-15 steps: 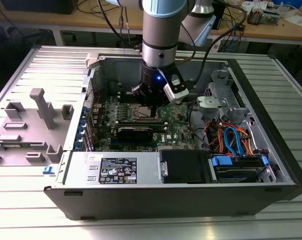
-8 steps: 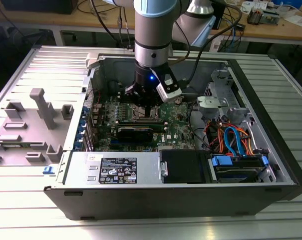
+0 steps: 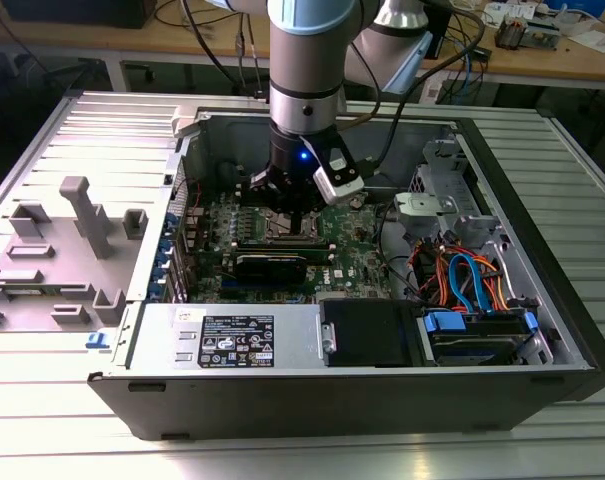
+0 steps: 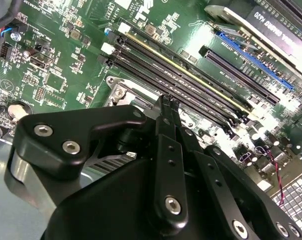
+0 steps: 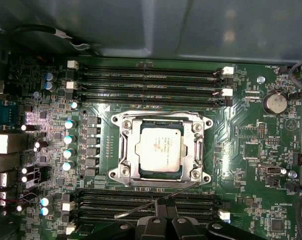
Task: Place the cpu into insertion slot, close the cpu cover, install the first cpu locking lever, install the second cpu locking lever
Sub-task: 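Install the second cpu locking lever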
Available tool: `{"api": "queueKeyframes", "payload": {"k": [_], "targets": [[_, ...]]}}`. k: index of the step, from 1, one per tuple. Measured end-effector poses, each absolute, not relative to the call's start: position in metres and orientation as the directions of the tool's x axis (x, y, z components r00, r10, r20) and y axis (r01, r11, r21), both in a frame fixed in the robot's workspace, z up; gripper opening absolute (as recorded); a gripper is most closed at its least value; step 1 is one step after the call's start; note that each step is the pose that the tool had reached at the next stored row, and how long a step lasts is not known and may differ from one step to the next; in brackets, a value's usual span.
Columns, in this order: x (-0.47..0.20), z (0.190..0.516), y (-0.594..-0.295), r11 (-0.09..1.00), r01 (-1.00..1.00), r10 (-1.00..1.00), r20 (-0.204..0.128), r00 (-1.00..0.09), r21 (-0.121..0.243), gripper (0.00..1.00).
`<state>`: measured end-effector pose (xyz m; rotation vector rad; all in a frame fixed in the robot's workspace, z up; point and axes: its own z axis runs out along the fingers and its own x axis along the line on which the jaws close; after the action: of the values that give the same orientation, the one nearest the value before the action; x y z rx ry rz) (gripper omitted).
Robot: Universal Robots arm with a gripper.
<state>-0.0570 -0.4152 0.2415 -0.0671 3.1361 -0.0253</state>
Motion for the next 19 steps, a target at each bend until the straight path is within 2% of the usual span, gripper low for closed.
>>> {"api": "queueKeyframes", "payload": {"k": [14,19], "targets": [[-0.0571,0.2414,-0.4152,0.999,-0.043,-0.043,-0.004,-0.999,-0.015,0.11],[-0.0570,0.2397,-0.4239,0.999,-0.043,-0.043,-0.005,-0.999,0.005,0.11]]}}
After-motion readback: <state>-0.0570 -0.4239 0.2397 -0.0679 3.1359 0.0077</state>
